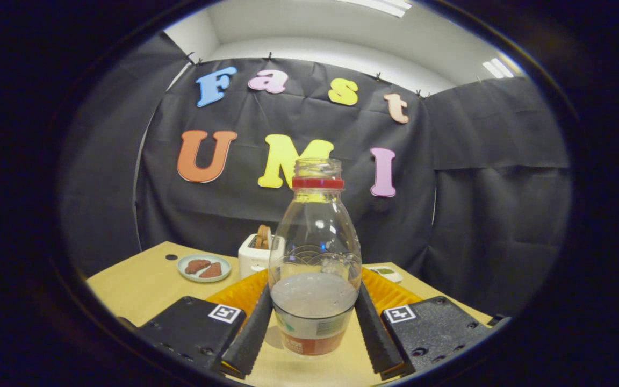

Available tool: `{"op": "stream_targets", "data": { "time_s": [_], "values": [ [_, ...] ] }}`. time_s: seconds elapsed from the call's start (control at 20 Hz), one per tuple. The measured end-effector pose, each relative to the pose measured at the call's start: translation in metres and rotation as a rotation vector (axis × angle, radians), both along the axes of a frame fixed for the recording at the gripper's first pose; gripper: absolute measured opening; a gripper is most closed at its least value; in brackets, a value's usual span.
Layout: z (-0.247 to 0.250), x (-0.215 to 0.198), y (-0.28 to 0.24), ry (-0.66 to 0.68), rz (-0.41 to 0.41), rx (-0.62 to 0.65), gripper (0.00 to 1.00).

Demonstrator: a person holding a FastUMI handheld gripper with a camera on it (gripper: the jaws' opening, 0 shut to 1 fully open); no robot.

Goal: Take the bottle from table, then pour the juice into the cup, finally place the bottle on the coaster

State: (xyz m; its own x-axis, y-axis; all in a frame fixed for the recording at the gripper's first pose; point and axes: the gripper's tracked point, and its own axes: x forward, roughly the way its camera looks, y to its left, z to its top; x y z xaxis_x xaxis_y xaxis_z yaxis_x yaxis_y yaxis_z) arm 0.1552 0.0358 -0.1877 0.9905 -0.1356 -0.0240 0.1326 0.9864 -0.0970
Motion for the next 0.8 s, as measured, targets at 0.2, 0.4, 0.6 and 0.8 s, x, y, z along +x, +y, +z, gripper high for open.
{"op": "stream_targets", "data": {
  "time_s": [0.2,0.4,0.6,0.8],
  "values": [
    [-0.013,0.029,-0.002,-0.026,0.032,0.083,0.82],
    [-0.041,0.053,-0.010,-0.012,0.009,0.091,0.82],
    [-0.057,0.070,-0.007,-0.006,0.026,0.098,0.82],
    [-0.082,0.079,0.001,0.003,0.052,0.057,0.82]
  ]
}}
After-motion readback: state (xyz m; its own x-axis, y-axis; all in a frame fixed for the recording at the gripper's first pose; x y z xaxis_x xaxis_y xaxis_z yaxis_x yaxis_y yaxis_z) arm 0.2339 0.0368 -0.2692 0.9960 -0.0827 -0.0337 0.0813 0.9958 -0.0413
